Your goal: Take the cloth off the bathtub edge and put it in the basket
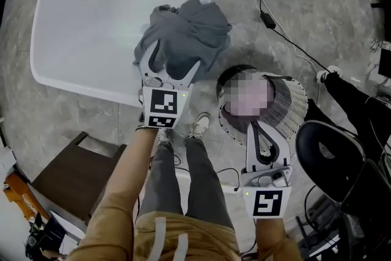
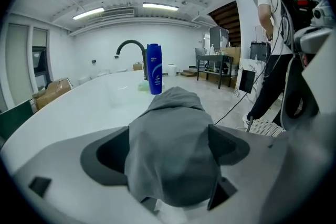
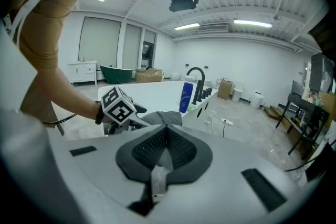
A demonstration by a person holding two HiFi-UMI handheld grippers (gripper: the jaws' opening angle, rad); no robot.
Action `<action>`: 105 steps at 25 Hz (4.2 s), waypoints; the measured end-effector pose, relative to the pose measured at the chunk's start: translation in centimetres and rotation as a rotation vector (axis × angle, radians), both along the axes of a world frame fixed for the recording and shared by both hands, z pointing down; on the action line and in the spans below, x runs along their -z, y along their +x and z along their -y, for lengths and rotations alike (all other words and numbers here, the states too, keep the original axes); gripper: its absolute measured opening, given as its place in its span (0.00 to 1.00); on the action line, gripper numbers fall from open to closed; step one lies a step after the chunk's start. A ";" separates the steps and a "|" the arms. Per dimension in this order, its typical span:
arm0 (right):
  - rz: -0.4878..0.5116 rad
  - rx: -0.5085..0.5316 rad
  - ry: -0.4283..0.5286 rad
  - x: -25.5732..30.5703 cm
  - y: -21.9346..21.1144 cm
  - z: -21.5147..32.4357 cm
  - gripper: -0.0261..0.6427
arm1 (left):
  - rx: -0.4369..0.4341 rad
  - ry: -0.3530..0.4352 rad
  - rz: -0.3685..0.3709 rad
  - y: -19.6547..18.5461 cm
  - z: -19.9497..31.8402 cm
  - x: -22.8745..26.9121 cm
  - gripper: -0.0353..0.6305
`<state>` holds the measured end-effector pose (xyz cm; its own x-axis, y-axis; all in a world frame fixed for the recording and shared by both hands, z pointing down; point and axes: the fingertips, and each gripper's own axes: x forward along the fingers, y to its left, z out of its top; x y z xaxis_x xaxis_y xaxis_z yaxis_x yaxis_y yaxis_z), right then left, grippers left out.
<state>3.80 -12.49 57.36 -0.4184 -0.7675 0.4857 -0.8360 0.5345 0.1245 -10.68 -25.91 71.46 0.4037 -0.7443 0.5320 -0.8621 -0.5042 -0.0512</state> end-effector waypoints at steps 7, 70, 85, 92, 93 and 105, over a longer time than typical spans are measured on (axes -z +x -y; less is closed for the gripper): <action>0.011 -0.022 -0.020 -0.7 0.9 -0.6 0.05 | 0.011 -0.148 -0.071 0.3 2.4 -2.5 0.85; 0.040 0.029 0.459 36.6 -15.8 -14.2 0.05 | -0.098 0.467 -0.371 -14.8 -24.9 53.3 0.20; -0.087 -0.414 0.419 35.4 -8.5 -24.3 0.05 | -0.407 0.393 -0.521 -9.2 -26.6 52.0 0.20; -0.066 -0.545 0.422 35.7 2.0 -30.4 0.05 | -0.502 0.352 -0.562 1.5 -29.9 52.8 0.20; -0.060 -0.553 0.412 35.7 3.1 -30.8 0.05 | -0.504 0.339 -0.572 2.7 -29.9 52.8 0.20; 0.045 -0.485 0.418 38.4 17.8 -26.1 0.05 | -0.384 0.306 -0.470 15.8 -26.8 53.8 0.20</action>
<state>21.61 13.57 18.93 0.0105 -0.9955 0.0944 -0.9798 0.0086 0.1997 5.17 0.87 17.65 0.8061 -0.5913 0.0236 -0.5905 -0.8012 0.0964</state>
